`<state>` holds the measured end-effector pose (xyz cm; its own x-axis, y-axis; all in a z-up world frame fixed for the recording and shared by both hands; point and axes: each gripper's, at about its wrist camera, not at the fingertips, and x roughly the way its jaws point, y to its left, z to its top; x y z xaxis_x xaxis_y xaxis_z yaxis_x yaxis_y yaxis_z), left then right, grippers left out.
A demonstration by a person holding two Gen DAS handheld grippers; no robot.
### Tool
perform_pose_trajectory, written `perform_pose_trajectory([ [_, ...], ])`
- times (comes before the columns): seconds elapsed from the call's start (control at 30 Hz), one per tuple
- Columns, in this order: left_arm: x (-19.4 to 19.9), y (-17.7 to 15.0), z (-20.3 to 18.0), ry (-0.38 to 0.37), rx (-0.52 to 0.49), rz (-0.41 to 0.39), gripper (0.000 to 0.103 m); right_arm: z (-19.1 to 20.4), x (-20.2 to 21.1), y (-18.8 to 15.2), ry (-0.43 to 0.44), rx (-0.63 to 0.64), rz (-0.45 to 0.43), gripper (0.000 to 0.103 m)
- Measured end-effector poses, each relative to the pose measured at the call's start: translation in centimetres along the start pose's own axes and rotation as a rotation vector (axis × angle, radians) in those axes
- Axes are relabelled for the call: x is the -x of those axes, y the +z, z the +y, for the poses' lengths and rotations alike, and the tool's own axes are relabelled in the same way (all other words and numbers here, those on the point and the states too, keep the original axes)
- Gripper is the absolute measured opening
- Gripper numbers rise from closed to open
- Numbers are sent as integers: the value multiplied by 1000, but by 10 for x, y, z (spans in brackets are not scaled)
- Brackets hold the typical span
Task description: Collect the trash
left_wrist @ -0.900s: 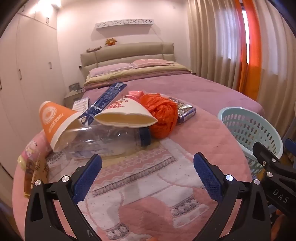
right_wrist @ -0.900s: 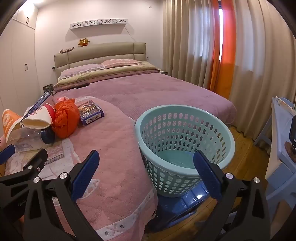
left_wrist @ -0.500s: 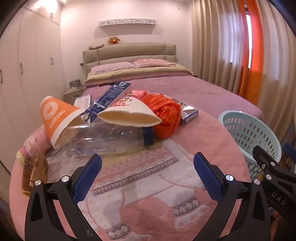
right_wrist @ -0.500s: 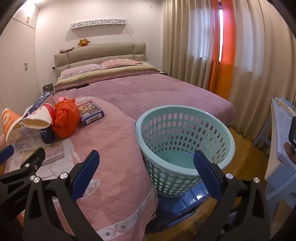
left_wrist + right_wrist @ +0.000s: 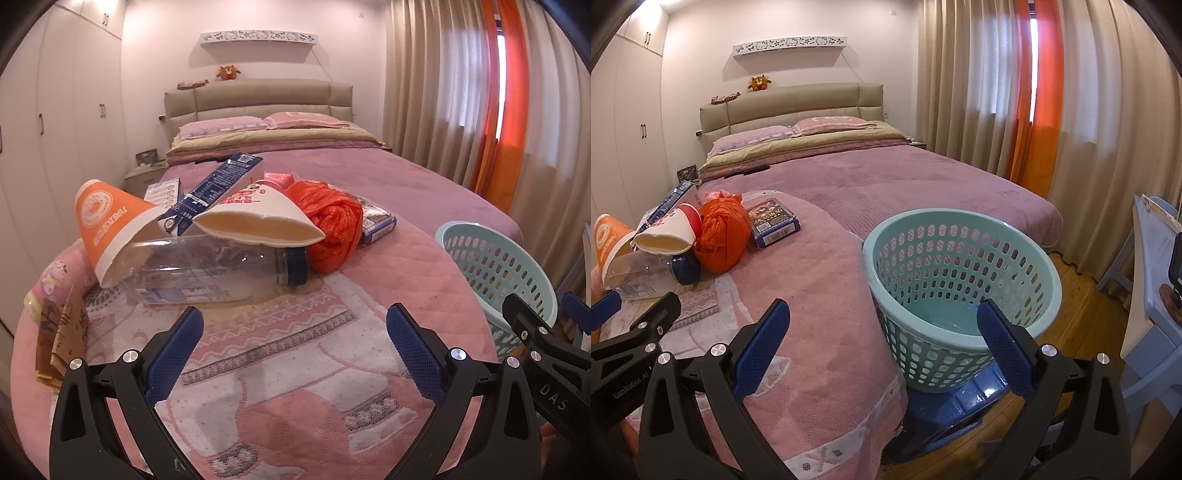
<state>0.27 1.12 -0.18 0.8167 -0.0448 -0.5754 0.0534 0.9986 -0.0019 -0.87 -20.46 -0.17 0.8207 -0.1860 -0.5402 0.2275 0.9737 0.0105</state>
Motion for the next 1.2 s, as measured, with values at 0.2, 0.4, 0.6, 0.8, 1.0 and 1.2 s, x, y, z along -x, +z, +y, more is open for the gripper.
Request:
perform_pose_trajectory([
  [0.2, -1, 0, 0, -2, 1, 2, 96, -6, -5, -1, 11, -17, 12, 97],
  [0.4, -3, 0, 1, 6, 7, 9, 96, -4, -4, 0, 9, -12, 7, 97],
  [0.6, -4, 0, 3, 12, 10, 11, 96, -2, -3, 0, 8, -3, 5, 97],
  [0.8, -4, 0, 4, 17, 18, 14, 96, -1, -1, 0, 3, 1, 0, 97],
  [1.0, -3, 0, 5, 22, 23, 16, 96, -1, -1, 0, 3, 1, 3, 94],
  [1.2, -3, -1, 5, 22, 22, 15, 96, -1, -1, 0, 5, 1, 4, 94],
])
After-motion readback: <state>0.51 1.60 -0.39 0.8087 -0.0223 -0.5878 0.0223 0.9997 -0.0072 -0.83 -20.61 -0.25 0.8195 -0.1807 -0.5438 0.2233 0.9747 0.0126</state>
